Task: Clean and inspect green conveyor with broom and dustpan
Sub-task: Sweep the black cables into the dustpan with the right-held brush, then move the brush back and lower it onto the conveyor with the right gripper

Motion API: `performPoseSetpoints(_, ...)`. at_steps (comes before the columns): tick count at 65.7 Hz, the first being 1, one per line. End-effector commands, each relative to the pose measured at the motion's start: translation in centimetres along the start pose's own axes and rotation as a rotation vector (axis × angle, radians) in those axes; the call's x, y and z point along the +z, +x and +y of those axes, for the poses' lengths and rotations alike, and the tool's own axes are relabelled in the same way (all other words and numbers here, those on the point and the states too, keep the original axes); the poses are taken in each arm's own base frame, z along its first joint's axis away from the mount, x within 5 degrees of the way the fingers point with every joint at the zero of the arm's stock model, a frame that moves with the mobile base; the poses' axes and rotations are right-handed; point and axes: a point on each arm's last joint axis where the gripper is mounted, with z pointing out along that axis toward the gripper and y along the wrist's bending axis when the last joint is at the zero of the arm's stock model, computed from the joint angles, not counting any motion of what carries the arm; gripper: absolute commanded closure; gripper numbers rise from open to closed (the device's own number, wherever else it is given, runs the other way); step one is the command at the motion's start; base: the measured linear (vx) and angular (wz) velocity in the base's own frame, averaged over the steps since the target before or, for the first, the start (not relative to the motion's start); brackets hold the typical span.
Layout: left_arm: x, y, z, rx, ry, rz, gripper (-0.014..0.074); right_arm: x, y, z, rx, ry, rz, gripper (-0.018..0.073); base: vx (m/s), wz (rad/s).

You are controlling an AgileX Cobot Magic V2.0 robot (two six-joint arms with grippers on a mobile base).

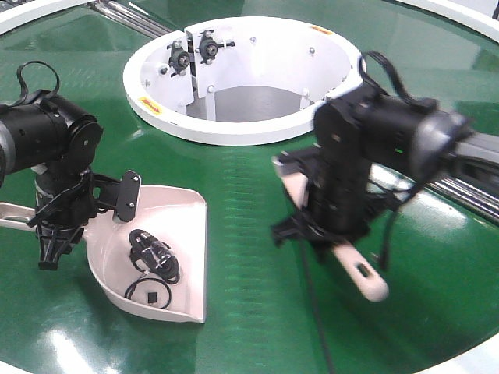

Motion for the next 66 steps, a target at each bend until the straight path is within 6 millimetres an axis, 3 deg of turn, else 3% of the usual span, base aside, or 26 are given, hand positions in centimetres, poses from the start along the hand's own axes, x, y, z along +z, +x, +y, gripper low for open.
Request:
performPoseSetpoints(1, -2.2, 0.8, 0.0, -0.014, -0.045, 0.015, 0.0602, -1.5, 1.1, -2.1, 0.015, 0.003, -0.093, 0.0554, 0.00, 0.00)
performPoseSetpoints(26, -2.2, 0.8, 0.0, -0.014, -0.045, 0.015, 0.0602, 2.1, 3.9, -6.6, 0.089, -0.056, -0.022, 0.0545, 0.00, 0.00)
performPoseSetpoints(66, -2.2, 0.8, 0.0, -0.014, -0.045, 0.015, 0.0602, 2.7, 3.8, -6.5, 0.062, -0.113, -0.057, 0.0484, 0.00, 0.00)
